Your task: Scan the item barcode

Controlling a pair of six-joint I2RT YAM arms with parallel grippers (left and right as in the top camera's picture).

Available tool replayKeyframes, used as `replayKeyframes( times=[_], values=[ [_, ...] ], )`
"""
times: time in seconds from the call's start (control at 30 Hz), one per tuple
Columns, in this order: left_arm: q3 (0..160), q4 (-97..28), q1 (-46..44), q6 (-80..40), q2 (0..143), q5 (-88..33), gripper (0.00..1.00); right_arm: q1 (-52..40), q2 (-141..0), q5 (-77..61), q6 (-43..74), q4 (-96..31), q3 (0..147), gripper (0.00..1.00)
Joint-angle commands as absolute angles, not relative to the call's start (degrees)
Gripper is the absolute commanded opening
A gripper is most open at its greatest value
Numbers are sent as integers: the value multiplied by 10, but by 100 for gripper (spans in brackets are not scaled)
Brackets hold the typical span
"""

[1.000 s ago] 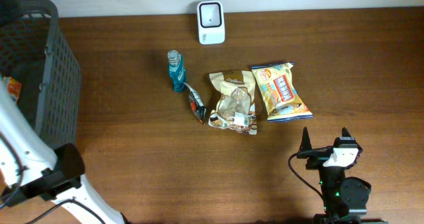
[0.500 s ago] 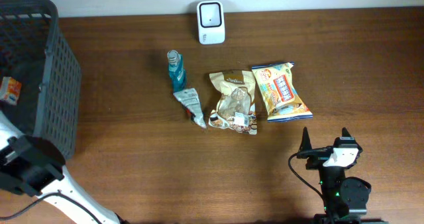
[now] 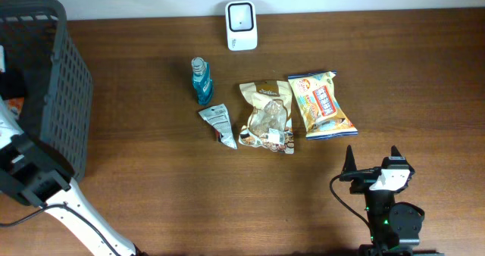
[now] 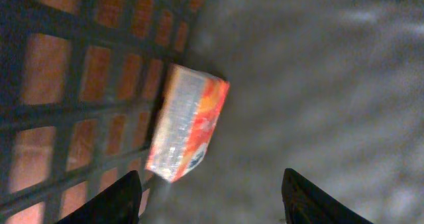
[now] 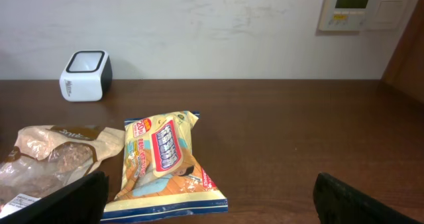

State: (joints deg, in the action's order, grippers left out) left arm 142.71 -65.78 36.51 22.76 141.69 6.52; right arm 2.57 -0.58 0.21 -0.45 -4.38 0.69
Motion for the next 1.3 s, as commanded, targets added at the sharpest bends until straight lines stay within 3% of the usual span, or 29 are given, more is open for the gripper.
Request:
replayKeyframes(
  times=[0.0, 0.2, 0.5, 0.8, 1.27],
  values=[
    [1426, -643, 368, 274, 1440, 78, 64, 23, -2, 7, -6, -47, 3, 99],
    [1425, -626, 368, 291, 1444, 93, 53, 23, -2, 7, -6, -47, 3, 98],
    [1426, -626, 337, 290, 1442, 105, 54, 23, -2, 7, -6, -47, 3, 99],
    [1427, -624, 291, 218, 1440, 303, 64, 23, -2, 7, -6, -47, 3, 98],
    [1402, -602, 290, 254, 1462, 292, 56, 23, -2, 7, -6, -47, 3, 98]
  ],
)
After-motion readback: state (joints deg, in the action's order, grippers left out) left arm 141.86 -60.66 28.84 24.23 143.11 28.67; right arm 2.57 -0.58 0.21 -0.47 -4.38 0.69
